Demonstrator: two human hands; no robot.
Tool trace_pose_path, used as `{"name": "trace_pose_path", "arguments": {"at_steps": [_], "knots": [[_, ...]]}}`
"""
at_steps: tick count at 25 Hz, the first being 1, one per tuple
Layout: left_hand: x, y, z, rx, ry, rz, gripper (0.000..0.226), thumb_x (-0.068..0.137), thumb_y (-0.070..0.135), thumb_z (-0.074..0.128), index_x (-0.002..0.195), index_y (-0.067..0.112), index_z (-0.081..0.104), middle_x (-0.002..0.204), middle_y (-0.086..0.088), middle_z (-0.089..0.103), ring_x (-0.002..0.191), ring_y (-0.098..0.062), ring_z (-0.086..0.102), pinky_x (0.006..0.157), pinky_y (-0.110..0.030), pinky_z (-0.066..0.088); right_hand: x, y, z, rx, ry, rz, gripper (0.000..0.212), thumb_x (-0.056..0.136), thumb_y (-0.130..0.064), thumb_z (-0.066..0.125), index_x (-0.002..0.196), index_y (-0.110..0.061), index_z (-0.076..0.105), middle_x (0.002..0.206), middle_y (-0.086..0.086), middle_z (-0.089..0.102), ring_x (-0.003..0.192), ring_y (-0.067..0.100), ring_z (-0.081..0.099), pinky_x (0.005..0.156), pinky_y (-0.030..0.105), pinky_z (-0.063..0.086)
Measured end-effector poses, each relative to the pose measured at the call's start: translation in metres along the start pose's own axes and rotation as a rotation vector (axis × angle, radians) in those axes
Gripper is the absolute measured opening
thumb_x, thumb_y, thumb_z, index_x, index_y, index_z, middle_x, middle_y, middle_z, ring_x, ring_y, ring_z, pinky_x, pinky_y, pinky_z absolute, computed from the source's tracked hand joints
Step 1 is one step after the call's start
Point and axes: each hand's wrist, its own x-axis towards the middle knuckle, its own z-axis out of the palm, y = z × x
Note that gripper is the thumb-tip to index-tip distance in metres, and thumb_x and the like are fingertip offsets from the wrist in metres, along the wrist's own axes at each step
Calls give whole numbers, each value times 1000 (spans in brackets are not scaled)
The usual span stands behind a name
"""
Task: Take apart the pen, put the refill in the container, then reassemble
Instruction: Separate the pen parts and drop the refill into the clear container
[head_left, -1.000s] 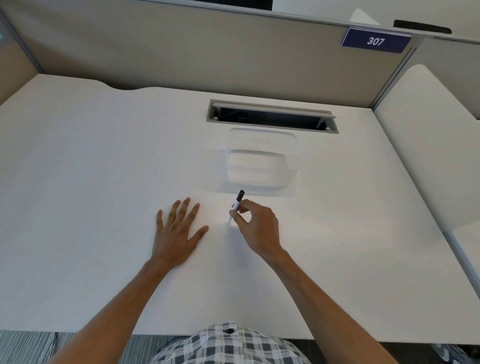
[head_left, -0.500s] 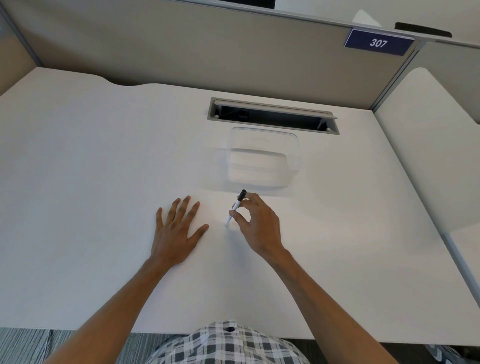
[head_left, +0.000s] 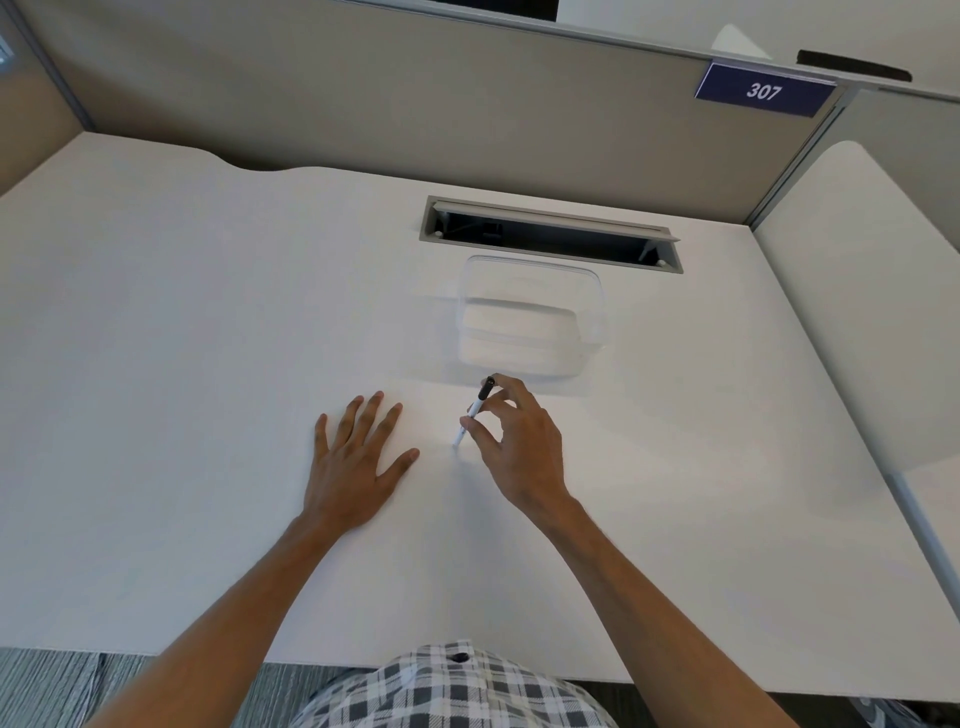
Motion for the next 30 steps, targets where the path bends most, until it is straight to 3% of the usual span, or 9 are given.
{"name": "trace_pose_path", "arguments": {"at_steps": [9,13,22,27,30], "knots": [[0,0,0,-4,-17,-1,73,91,70,15,153,33,21,164,3,15,151,-20,10,119,-56,5,3,-1,-6,12,20,2,15,91,-36,67,93,-23,74,128,-14,58,93,10,62,71,27,42],[0,1,-2,-9,-22,-1,74,90,71,14,153,33,22,164,3,16,151,-20,10,119,-56,5,7,-5,-14,22,48,-28,14,88,-33,70,91,-20,74,125,-12,59,98,12,63,70,27,40],[5,2,-5,-62,-32,-9,88,83,80,5,150,29,31,163,0,20,150,-22,11,118,-57,3,13,-11,-35,80,96,-30,16,87,-35,71,90,-20,75,123,-12,64,103,13,63,76,34,51],[6,4,-9,-67,-47,-20,80,85,72,20,149,27,34,162,0,22,150,-23,12,118,-56,3,19,-18,-54,213,148,74,17,85,-39,73,92,-24,74,100,-13,76,79,6,68,74,29,50],[8,7,-12,-74,-36,-20,80,84,70,21,145,24,41,160,-2,28,149,-23,17,119,-55,4,20,-20,-62,289,141,95,9,85,-32,73,86,-23,72,84,-16,77,84,-4,71,70,19,45]]}}
